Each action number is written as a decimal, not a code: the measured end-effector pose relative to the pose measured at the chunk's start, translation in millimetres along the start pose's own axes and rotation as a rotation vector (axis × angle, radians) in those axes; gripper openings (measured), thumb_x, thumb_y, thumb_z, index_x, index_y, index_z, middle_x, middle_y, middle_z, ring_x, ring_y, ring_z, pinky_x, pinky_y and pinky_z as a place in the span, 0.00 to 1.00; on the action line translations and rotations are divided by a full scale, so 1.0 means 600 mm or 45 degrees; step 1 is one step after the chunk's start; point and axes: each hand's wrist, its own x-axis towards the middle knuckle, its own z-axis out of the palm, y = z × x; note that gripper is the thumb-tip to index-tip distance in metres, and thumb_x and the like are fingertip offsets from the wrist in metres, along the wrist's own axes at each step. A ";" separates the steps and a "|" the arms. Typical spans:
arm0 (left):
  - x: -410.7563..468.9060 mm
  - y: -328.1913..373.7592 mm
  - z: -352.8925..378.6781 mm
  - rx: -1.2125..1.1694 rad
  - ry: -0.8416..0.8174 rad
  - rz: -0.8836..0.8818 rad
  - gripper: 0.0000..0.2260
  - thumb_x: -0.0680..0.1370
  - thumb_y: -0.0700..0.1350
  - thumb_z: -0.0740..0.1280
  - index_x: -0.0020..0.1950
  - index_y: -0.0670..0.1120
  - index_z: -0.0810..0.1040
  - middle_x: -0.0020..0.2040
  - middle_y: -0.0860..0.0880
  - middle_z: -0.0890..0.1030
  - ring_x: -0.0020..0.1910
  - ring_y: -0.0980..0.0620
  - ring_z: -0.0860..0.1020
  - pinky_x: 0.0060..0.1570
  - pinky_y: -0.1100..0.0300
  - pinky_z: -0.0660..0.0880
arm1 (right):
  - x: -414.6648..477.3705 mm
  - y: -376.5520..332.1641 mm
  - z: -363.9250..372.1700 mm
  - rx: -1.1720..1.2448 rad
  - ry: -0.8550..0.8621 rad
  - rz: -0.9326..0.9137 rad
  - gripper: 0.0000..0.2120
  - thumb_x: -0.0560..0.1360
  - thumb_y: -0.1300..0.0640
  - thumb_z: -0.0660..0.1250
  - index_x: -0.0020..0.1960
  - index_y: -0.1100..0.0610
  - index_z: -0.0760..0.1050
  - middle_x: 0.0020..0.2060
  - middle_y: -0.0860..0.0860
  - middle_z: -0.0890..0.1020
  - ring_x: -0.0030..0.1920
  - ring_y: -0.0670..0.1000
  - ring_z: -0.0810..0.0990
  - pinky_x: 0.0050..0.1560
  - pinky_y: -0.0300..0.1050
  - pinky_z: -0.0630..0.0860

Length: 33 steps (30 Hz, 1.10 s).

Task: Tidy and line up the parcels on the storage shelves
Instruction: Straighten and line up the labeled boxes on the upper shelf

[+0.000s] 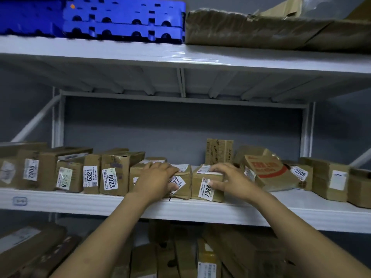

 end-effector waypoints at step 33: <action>0.299 0.165 -0.010 -0.184 -0.140 0.175 0.23 0.76 0.62 0.64 0.69 0.56 0.72 0.68 0.53 0.73 0.64 0.51 0.73 0.62 0.49 0.71 | 0.109 0.236 -0.131 -0.690 0.112 -0.043 0.28 0.75 0.34 0.59 0.72 0.43 0.64 0.73 0.44 0.67 0.75 0.50 0.60 0.70 0.50 0.60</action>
